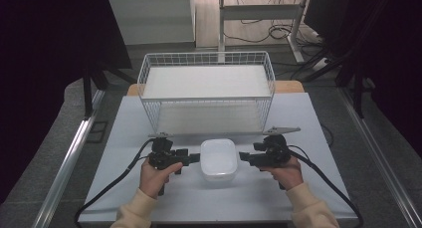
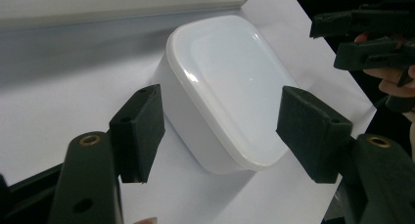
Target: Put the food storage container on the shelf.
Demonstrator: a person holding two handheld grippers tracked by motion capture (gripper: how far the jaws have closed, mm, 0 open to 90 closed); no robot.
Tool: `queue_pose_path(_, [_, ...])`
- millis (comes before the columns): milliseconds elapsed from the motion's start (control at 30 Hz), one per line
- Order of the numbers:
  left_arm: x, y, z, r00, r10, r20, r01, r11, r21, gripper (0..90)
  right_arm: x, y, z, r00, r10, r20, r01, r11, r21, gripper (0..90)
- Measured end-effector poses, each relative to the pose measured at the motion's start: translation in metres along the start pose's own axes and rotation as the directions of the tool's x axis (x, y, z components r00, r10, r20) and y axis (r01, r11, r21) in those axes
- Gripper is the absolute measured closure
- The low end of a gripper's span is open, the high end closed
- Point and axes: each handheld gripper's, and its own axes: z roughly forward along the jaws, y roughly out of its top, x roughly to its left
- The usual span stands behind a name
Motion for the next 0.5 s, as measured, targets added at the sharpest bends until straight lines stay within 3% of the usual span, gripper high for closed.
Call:
queue_pose_path(367, [0.009,0.0,0.016,0.9934,-0.085,0.077,0.084,0.9963,0.019,38.5,-0.004,-0.002,0.022,0.9942,0.079,-0.073,-0.077,0.997,0.028,34.1])
queue_pose_path(500, [0.011,0.0,0.022,0.9915,-0.104,0.079,0.102,0.9944,0.028,39.6,-0.005,-0.002,0.029,0.9923,0.095,-0.079,-0.092,0.995,0.047,35.1])
